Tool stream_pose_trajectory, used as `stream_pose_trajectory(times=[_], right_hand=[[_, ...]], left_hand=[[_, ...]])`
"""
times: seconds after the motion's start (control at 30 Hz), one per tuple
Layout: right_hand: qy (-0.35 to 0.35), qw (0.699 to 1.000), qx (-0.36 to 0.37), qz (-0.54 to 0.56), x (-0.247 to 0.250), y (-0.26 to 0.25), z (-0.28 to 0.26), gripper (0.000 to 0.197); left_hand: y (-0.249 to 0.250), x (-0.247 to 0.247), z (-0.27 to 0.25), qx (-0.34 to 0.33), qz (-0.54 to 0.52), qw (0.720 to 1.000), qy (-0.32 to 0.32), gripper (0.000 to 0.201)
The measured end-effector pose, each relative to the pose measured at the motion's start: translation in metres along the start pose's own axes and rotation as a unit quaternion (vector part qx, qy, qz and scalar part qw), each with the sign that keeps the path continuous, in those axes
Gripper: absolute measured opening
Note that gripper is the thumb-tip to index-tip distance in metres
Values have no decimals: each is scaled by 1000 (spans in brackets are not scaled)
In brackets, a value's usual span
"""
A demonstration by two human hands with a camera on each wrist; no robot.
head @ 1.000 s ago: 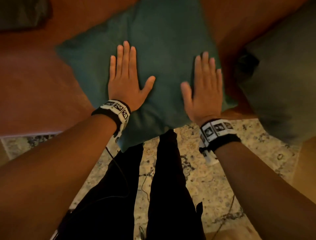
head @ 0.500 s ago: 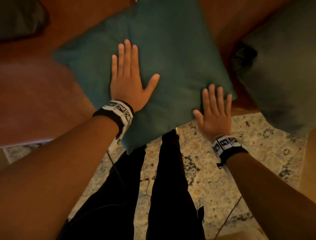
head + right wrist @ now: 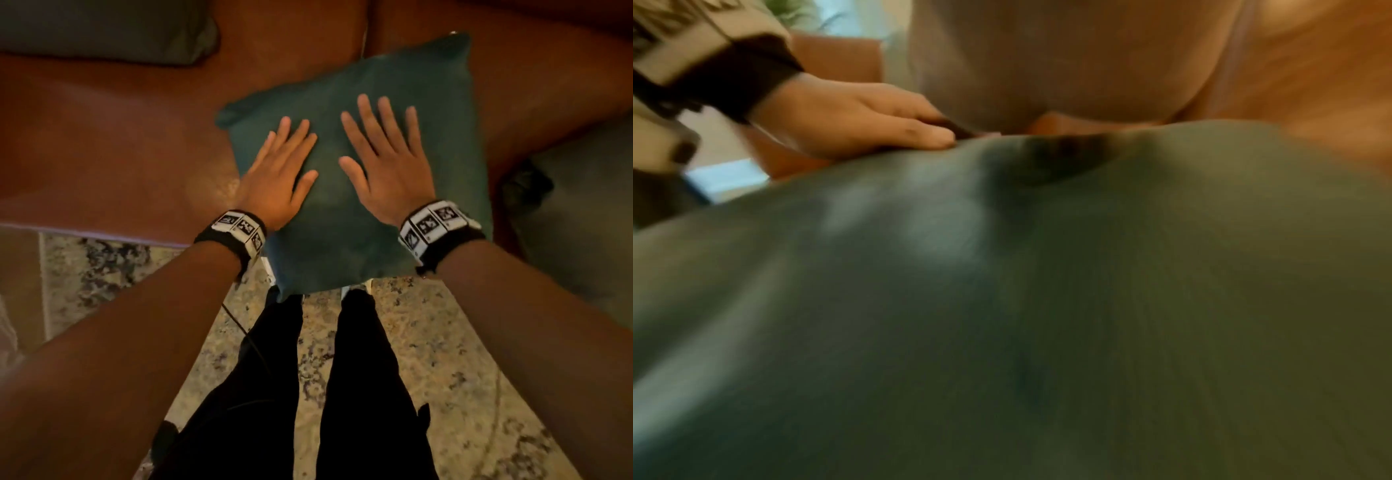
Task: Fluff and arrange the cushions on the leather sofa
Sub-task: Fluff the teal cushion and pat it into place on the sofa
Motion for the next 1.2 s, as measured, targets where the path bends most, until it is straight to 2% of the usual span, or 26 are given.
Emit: stream_pose_trajectory(times=[0.07,0.1,0.17,0.2,0.27,0.33,0.37,0.4,0.43,0.5,0.57,0.63,0.7,0.77,0.8,0.83,0.87,0.9,1.0,1.07,1.1,1.13,1.2], right_hand=[[-22,999,30,-11,-9,-1,15,65],[-25,999,38,-12,-13,0,20,66],[-26,999,37,-19,-17,2,23,66],[-26,999,34,-24,-19,1,23,67],[-28,999,34,-24,-23,-2,23,67],[-21,999,40,-20,-28,0,24,67],[-16,999,42,-19,-30,3,26,67],[-17,999,45,-17,-32,8,27,67],[-20,998,49,-14,-33,12,27,67],[-23,998,51,-17,-35,16,29,67],[-23,998,46,-24,-37,14,33,67],[-25,998,45,-32,-37,7,37,68],[-29,998,43,-32,-37,5,36,68],[-25,998,48,-26,-38,11,35,68],[-19,998,49,-25,-38,13,36,68],[-20,998,50,-21,-36,16,38,68],[-27,998,55,-12,-35,17,37,68],[-30,998,60,-2,-35,16,36,68],[-31,998,47,-14,-36,12,32,68],[-35,998,49,-8,-37,11,31,68],[-39,998,52,-8,-37,10,32,68],[-44,998,51,-9,-35,10,33,68],[-52,997,50,-4,-32,12,34,68]], left_hand=[[-22,7,-26,47,58,997,14,64],[-31,9,-41,94,59,993,27,67],[-28,7,-62,184,17,981,60,72],[-15,2,-66,202,-4,976,82,74],[26,-16,-65,169,-25,980,107,76],[61,-49,-75,77,2,995,66,77],[66,-68,-89,66,26,997,42,77],[63,-85,-109,103,33,994,35,78],[55,-98,-135,173,11,984,44,80],[40,-112,-190,306,-58,947,72,84],[36,-112,-227,352,-87,928,88,84],[44,-96,-212,339,-88,930,111,86],[62,-71,-151,279,-95,944,149,90],[78,-61,-91,114,-16,985,125,86],[77,-65,-76,18,59,994,90,81],[69,-71,-75,-40,122,990,57,75],[57,-79,-90,-50,162,985,33,72],[39,-86,-116,-26,188,982,18,72],[2,-85,-196,136,177,975,1,73],[6,-73,-220,231,142,962,6,79],[15,-69,-214,231,134,964,16,81],[28,-66,-196,201,124,971,21,81],[57,-64,-144,89,112,989,23,78]])
Point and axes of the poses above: each hand's wrist, its own z-axis towards the middle knuckle, its own x-axis out of the back of the hand, y = z × x, the point moved 1 cm from there along z, towards the middle knuckle, and after that the axes turned 8 degrees about -z, right-handed, at the moved point
